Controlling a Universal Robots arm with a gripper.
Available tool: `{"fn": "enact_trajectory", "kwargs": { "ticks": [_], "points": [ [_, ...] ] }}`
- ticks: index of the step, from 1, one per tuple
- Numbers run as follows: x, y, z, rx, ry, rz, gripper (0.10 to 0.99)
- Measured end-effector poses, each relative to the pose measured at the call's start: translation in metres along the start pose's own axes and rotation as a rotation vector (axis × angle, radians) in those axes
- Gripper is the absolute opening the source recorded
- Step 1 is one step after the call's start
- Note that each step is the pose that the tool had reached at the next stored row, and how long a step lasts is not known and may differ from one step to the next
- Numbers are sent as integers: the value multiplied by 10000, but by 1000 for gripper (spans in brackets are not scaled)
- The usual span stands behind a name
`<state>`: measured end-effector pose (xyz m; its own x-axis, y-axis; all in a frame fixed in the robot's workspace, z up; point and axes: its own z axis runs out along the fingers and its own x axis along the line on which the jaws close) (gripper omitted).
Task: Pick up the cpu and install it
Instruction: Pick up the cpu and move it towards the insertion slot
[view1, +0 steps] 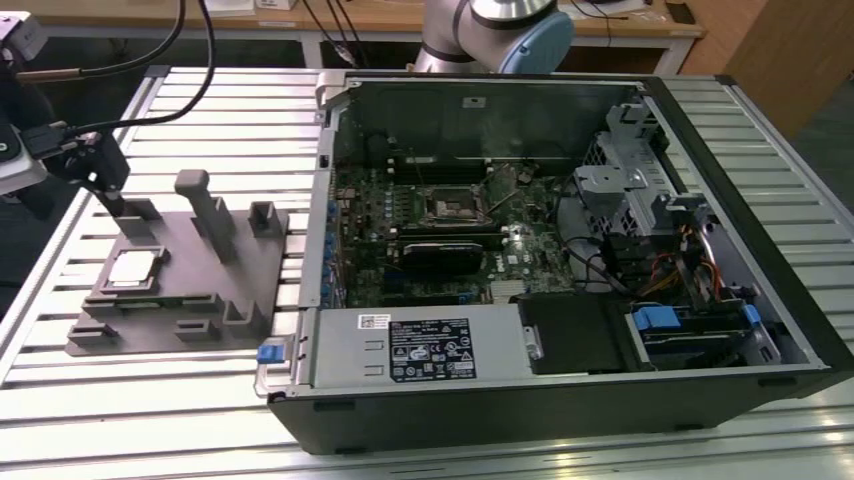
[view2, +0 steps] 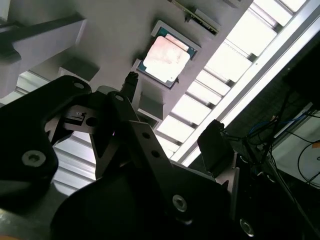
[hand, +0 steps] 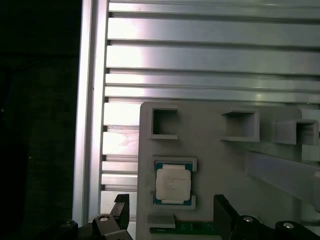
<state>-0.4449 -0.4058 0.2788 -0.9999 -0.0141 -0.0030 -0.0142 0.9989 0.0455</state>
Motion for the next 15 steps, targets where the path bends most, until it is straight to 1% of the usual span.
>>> {"fn": "enact_trajectory", "kwargs": {
  "ticks": [9, 13, 15],
  "points": [
    [0, -2, 49, 0, 0, 0, 765],
    [0, -5, 92, 0, 0, 0, 765],
    [0, -11, 122, -31, 1, -2, 765]
  ]
}}
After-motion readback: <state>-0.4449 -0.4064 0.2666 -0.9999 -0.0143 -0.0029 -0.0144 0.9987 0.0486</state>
